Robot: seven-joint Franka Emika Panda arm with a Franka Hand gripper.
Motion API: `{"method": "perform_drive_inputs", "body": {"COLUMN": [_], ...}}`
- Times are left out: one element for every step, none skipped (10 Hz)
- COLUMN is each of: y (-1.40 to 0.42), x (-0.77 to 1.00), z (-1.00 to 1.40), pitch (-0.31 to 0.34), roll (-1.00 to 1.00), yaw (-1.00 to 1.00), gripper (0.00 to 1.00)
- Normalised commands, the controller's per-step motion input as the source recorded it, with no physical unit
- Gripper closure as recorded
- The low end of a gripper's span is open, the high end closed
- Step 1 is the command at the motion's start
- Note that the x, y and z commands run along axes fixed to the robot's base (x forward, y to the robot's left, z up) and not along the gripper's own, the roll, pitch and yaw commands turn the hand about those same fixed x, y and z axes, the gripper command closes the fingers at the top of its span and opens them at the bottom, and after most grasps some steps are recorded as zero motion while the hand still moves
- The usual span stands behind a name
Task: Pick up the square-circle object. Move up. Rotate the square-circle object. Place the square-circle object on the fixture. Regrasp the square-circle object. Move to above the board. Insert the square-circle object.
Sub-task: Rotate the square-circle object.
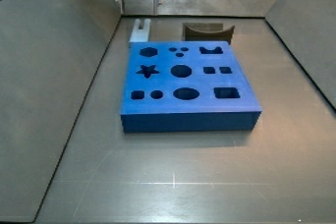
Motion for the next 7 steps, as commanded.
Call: {"method": "perform_drive_inputs", "body": {"y": [0.00, 0.00, 0.00, 0.00, 0.01, 0.00, 0.01], "x": [0.03, 0.00, 0.01, 0.03, 0.03, 0.03, 0.04], "z": [-0.05, -1.00, -1.00, -1.00, -1.00, -1.00, -0.89], "pitch": [0.021, 0.000, -0.012, -0.038, -0.058, -0.066, -0.080], "roll": [-0.03, 0.00, 0.00, -0.01, -0.03, -0.04, -0.07], "yaw": [0.21, 0.00, -0.05, -0.05, -0.04, -0.03, -0.01], "gripper": [0.00, 0.00, 0.00, 0.00, 0.00, 0.00, 0.00]}}
